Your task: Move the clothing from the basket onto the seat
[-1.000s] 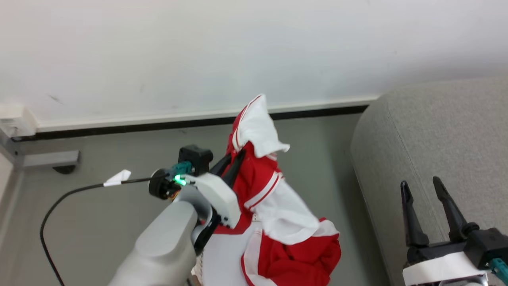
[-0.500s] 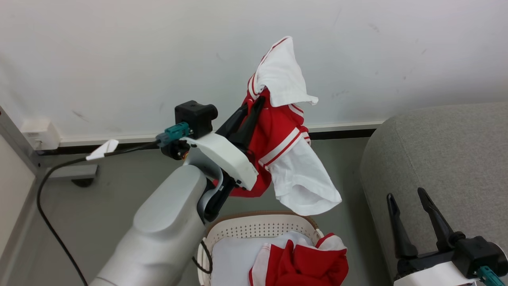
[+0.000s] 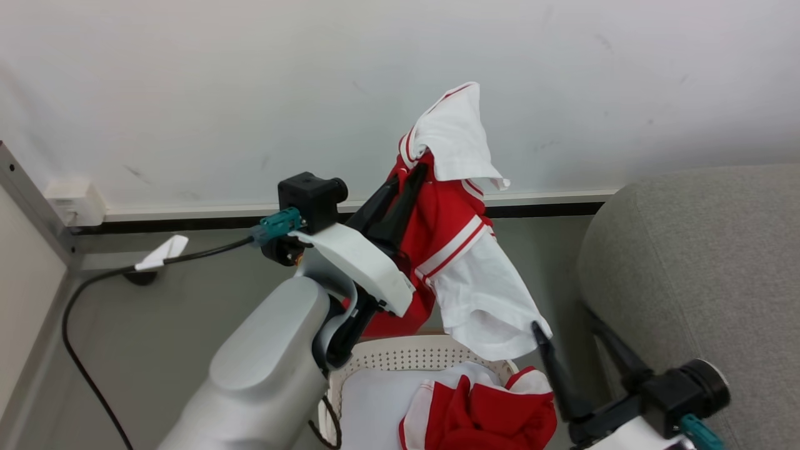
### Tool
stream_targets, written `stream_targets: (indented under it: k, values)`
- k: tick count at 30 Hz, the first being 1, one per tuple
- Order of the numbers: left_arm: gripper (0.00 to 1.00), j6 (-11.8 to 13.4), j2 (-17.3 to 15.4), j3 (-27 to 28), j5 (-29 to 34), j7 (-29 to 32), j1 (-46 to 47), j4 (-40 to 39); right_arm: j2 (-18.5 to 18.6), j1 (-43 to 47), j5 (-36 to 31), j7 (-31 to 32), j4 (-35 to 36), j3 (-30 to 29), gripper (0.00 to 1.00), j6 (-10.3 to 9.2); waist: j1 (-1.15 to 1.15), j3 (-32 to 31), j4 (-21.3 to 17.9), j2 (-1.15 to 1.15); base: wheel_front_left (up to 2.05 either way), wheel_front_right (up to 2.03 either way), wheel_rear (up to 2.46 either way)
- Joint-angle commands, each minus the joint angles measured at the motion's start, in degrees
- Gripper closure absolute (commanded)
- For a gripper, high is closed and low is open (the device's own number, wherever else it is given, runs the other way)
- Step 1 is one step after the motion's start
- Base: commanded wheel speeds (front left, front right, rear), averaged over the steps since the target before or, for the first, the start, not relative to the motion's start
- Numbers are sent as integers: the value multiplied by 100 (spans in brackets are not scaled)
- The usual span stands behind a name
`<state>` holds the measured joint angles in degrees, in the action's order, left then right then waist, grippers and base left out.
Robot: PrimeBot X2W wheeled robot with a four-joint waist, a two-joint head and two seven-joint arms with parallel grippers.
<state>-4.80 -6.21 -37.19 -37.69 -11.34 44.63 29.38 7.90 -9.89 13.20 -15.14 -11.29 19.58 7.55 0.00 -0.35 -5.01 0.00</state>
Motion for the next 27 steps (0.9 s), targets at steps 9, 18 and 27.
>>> stream_targets:
  k: [9, 18, 27]
  values:
    - [100, -16, 128, -195, -176, 115, -259, -347, 317, -987, -60, 0, -1133, 1153, 0, -12, 0, 4, 329, 0, 0, 0, 0]
    - [100, -96, 268, -546, -390, 187, -325, -412, 330, -1898, -152, -1, -1889, 1581, 0, -12, 0, -36, 843, 0, 0, 0, 0]
    - [100, -113, 312, -768, -552, 99, -271, -231, 231, -2034, -47, -1, -1869, 1535, 100, -12, 0, -50, 1249, 0, 0, 0, 0]
